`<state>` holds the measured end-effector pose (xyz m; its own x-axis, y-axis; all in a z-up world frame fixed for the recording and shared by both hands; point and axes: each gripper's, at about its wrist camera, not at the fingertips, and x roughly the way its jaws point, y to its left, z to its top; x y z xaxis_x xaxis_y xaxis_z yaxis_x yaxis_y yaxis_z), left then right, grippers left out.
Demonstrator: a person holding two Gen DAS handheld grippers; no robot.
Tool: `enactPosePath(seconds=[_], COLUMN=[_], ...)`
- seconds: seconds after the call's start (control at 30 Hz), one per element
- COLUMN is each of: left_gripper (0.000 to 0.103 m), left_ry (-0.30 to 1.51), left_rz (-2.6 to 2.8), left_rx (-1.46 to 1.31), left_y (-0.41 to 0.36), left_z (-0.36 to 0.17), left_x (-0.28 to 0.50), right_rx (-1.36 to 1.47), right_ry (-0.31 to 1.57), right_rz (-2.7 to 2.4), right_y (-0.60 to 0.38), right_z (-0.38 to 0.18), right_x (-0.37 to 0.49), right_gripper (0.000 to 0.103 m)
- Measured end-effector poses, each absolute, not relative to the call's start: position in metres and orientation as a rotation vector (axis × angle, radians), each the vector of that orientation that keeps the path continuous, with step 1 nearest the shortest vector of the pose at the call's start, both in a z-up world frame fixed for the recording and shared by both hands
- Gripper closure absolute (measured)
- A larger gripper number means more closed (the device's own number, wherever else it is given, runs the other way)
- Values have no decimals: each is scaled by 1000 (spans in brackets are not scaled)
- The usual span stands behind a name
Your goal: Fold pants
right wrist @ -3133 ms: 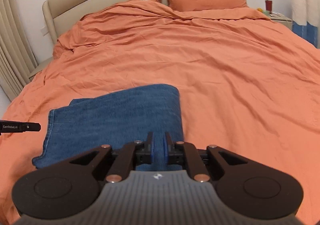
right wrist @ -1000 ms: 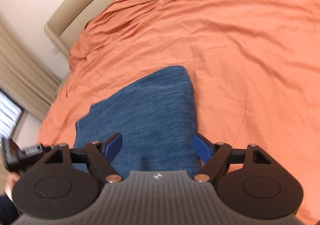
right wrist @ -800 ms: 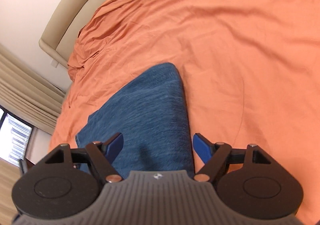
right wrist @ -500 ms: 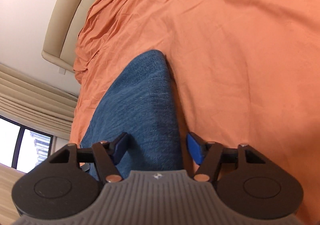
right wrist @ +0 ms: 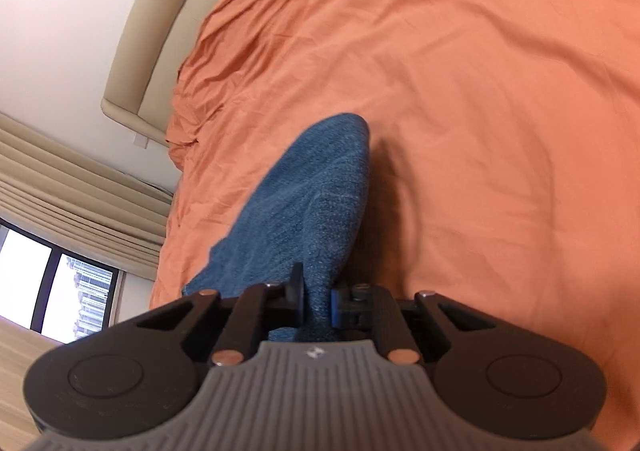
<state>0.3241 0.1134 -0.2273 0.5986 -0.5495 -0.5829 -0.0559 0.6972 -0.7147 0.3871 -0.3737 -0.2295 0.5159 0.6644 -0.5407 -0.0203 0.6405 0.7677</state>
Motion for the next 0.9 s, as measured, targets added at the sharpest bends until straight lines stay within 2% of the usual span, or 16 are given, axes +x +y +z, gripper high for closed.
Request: enactPosePath(seconds=[0.23,0.4,0.67,0.9], left_gripper=[83,83,83,83], left_ry=[822,779,761,796], left_rz=[-326,-283,-147,-77], left_rx=[-731,-697,-675,-685], left_y=[139,188,283,340], left_z=[-176,-137,-116,-148], left_x=[300,280,258,269], right_rx=[695,681,705,704], right_ry=[885,874,915,956], right_rz=[527,598,712,743], right_y=[-337,-287,-172,-100], right_z=[-162,-141,-162,-204], right_x=[367,363,382,406], right_gripper=[98,98,98,98])
